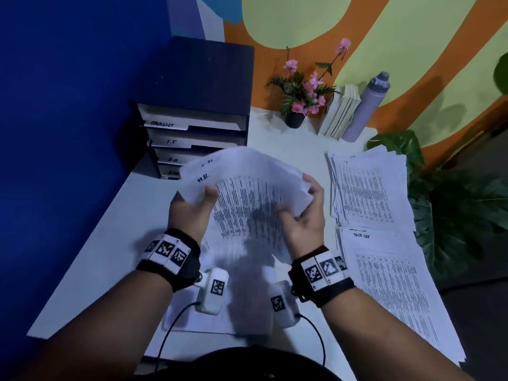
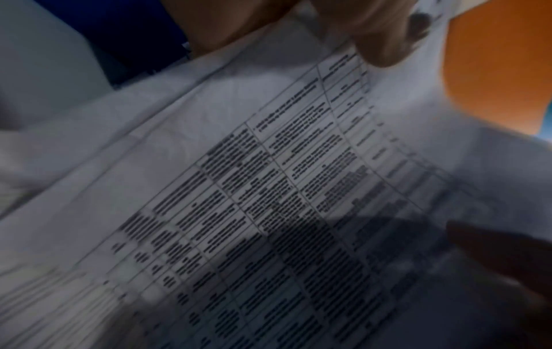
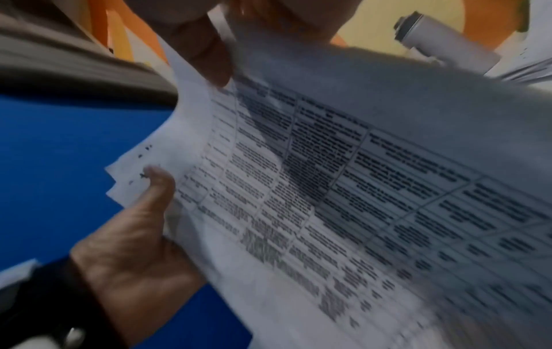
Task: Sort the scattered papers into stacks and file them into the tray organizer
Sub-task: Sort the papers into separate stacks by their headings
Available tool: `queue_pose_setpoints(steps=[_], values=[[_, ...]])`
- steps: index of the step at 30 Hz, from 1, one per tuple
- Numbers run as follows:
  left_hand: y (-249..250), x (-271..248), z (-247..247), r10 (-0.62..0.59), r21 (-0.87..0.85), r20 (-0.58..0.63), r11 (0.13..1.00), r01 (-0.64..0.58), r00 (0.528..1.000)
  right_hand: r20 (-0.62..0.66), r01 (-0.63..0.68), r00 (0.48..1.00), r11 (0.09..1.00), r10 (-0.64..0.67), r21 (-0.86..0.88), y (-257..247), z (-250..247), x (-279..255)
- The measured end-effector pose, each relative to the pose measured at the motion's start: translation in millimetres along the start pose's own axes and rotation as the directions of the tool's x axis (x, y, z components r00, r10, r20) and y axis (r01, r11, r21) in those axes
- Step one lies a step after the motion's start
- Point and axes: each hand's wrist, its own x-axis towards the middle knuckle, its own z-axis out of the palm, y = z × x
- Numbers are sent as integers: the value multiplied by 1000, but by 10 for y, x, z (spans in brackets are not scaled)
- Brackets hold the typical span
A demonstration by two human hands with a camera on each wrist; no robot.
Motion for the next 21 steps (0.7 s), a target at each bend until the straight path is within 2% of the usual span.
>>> queue_pose_setpoints(steps=[2,5,7,8,10,12,14,16,17,19,21], values=[[-100,-28,-41,-68,-17,10,998,68,998,50,-70,996,997,70,-16,75,8,-102],[-273,-154,-54,-218,97,77,973,210,973,99,-243,963,965,253,-100,311,3,-192],[-360,-178,-44,-335,178,16,928,327,942,93,-262,953,939,288,-221,461,-23,-157],[-357,-153,-40,-344,177,-3,924,340,939,104,-259,949,927,296,-270,490,-36,-122],[-349,-50,-27,-295,80,30,953,292,955,125,-266,941,916,314,-301,503,-81,-30],[-286,41,15,-256,-21,32,966,257,966,161,-273,932,920,325,-280,519,-158,38],[-261,115,58,-287,-132,14,949,286,958,180,-320,915,921,361,-221,553,-240,65],[-340,174,112,-319,-154,62,933,325,946,100,-378,907,895,409,-237,643,-346,100],[-442,201,120,-318,-98,101,940,328,943,29,-407,903,876,428,-260,693,-414,137],[-634,192,115,-307,115,157,950,291,939,-132,-477,879,834,459,-276,823,-582,245],[-816,155,83,-295,406,165,890,208,941,-259,-566,821,785,508,-254,968,-760,383]])
